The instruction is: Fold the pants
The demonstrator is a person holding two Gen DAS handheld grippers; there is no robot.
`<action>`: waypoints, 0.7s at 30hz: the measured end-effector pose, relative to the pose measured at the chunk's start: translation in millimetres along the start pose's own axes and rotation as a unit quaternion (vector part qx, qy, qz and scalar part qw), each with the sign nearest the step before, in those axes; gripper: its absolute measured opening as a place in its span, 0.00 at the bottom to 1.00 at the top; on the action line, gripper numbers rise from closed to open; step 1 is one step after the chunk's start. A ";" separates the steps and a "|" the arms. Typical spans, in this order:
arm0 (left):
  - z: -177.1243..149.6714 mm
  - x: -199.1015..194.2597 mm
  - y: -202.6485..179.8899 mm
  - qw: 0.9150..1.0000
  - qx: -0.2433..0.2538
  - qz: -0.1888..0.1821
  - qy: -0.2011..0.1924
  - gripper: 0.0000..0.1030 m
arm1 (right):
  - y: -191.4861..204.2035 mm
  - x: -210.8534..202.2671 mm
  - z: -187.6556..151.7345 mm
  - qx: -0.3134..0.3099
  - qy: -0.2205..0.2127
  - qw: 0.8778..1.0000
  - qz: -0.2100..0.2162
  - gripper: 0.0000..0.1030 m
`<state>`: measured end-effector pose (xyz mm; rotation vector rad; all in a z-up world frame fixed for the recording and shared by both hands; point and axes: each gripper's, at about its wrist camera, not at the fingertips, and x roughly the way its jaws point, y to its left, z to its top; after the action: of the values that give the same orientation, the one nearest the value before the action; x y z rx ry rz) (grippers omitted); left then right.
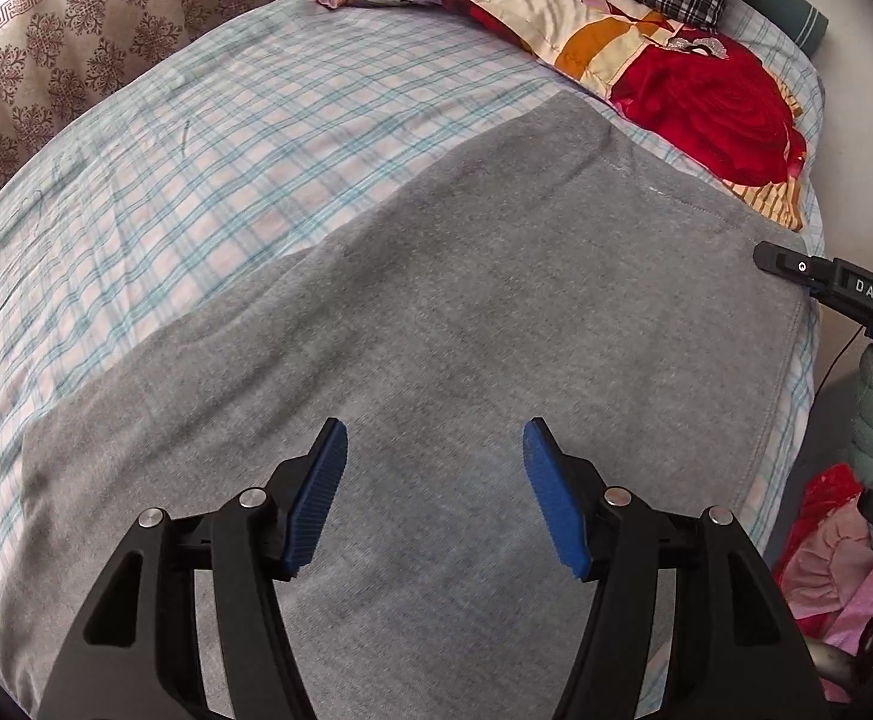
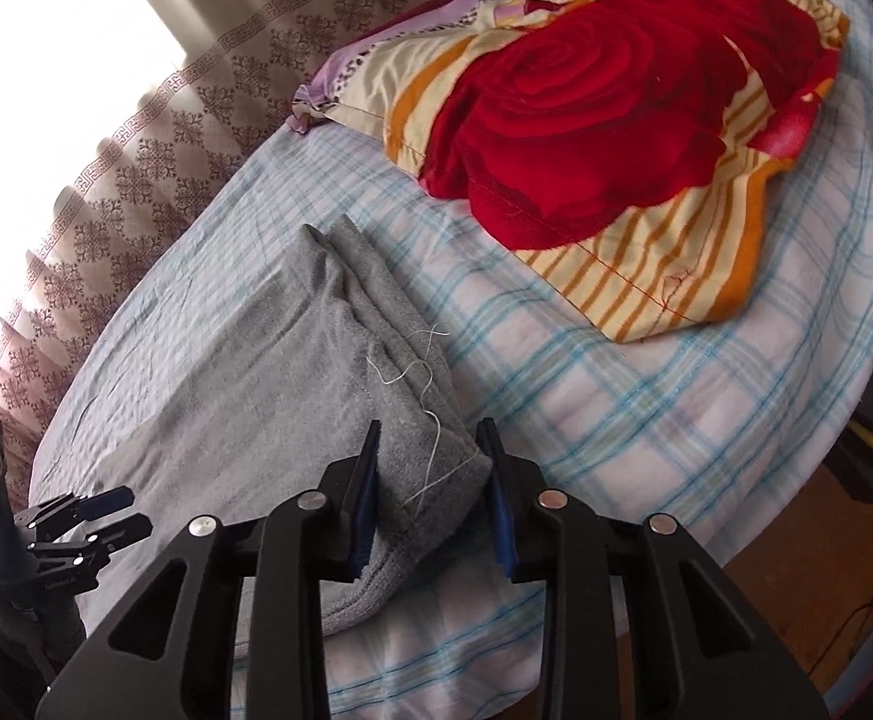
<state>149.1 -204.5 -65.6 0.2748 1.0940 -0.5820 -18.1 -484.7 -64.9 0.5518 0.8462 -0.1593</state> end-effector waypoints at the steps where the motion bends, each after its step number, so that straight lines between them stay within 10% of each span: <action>1: 3.0 0.4 -2.1 1.000 0.000 -0.003 0.000 0.61 | 3.6 -3.3 0.4 -0.006 -0.004 1.000 0.001 0.28; 21: 58.6 24.1 -30.5 0.996 -0.032 -0.082 0.018 0.61 | 1.3 1.3 3.4 -0.009 -0.008 1.000 0.029 0.28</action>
<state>183.9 -265.3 -58.9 0.1399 1.1747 -0.6886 -14.5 -485.3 -63.6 0.5569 0.8151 -0.1034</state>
